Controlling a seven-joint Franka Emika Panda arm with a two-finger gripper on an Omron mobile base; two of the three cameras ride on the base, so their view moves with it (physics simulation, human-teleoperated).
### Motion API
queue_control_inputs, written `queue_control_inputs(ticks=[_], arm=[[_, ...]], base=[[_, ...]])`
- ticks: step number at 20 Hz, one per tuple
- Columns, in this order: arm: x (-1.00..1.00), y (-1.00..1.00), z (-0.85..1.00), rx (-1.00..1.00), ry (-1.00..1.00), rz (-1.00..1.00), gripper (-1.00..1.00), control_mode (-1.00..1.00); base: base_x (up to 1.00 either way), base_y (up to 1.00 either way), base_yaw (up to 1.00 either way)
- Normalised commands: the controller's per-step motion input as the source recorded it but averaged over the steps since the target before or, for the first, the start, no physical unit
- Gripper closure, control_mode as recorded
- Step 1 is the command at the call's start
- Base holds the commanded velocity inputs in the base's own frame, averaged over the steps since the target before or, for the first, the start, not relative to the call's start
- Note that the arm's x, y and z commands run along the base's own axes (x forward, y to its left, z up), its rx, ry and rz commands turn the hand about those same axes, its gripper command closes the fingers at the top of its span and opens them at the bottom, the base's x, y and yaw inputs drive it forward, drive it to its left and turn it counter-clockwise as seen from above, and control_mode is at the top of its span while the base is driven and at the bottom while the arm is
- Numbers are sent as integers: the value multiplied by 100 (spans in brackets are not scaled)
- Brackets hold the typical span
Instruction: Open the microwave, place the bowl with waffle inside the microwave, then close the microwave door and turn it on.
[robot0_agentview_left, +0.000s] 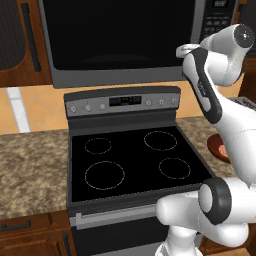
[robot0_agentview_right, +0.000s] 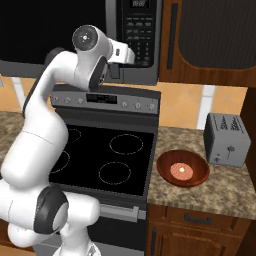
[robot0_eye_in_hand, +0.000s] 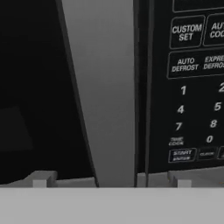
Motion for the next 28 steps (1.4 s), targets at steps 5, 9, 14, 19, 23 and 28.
queue_control_inputs(ticks=[5, 9, 14, 19, 23, 28], arm=[[60, 0, -25, 0, -16, 3, -100, -100], [64, 0, -35, 0, -18, 3, -100, -100], [71, 7, -45, 0, -18, 3, 100, -100], [75, 56, -17, -1, -6, 6, 100, -100], [30, 93, 33, -15, 5, 20, 100, -100], [-9, 100, 54, -36, 17, 22, 100, -100]], base=[[0, 0, 0], [0, 0, 0], [0, 0, 0], [0, 0, 0], [0, 0, 0], [0, 0, 0]])
